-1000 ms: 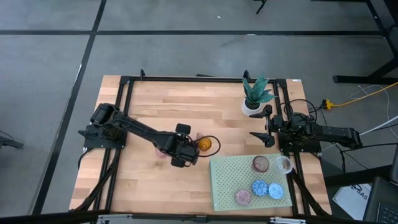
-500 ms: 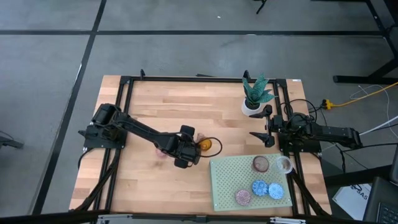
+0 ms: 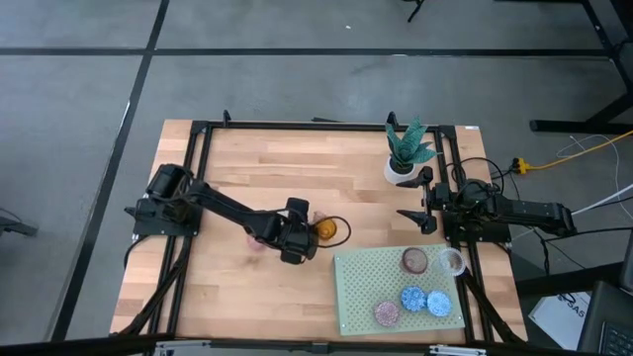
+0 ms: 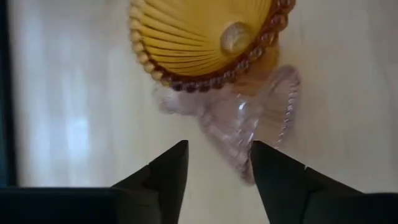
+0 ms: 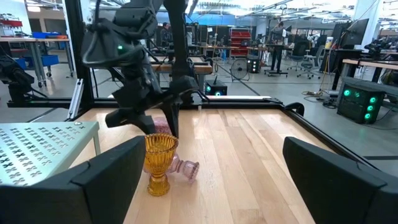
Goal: Pick & Place candle stick holders
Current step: Put the pink glass candle holder on the shelf
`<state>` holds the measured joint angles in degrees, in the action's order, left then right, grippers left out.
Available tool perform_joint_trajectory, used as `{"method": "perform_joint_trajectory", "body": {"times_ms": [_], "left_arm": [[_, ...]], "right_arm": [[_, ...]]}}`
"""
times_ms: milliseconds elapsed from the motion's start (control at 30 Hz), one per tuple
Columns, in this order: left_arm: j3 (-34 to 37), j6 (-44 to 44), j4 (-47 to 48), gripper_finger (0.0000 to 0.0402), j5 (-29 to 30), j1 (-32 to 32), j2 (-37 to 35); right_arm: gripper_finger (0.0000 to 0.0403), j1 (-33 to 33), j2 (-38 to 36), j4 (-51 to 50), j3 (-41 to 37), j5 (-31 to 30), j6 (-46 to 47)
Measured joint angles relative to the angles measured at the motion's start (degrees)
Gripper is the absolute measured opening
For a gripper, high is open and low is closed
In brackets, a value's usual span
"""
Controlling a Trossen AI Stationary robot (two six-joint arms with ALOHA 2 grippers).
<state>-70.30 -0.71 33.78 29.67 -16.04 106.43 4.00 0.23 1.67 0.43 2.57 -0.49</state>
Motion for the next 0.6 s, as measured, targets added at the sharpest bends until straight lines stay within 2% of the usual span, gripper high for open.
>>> {"method": "perform_joint_trajectory", "body": {"times_ms": [133, 367, 500, 600], "left_arm": [[2.5, -0.1, -4.3, 0.0129, -3.5, 0.8, 0.0], [2.7, -2.8, -4.9, 0.0023, -1.4, 0.9, -0.1], [2.5, -5.7, -2.7, 0.0018, -1.9, 0.9, -0.3], [1.3, -9.9, 3.4, 0.0018, -2.8, 0.9, -1.6]], "right_arm": [[0.0383, 0.0, 0.0, 0.0, 0.0, 0.0, 0.0], [0.0383, 0.0, 0.0, 0.0, 0.0, 0.0, 0.0], [0.0383, 0.0, 0.0, 0.0, 0.0, 0.0, 0.0], [0.0383, 0.0, 0.0, 0.0, 0.0, 0.0, 0.0]]}}
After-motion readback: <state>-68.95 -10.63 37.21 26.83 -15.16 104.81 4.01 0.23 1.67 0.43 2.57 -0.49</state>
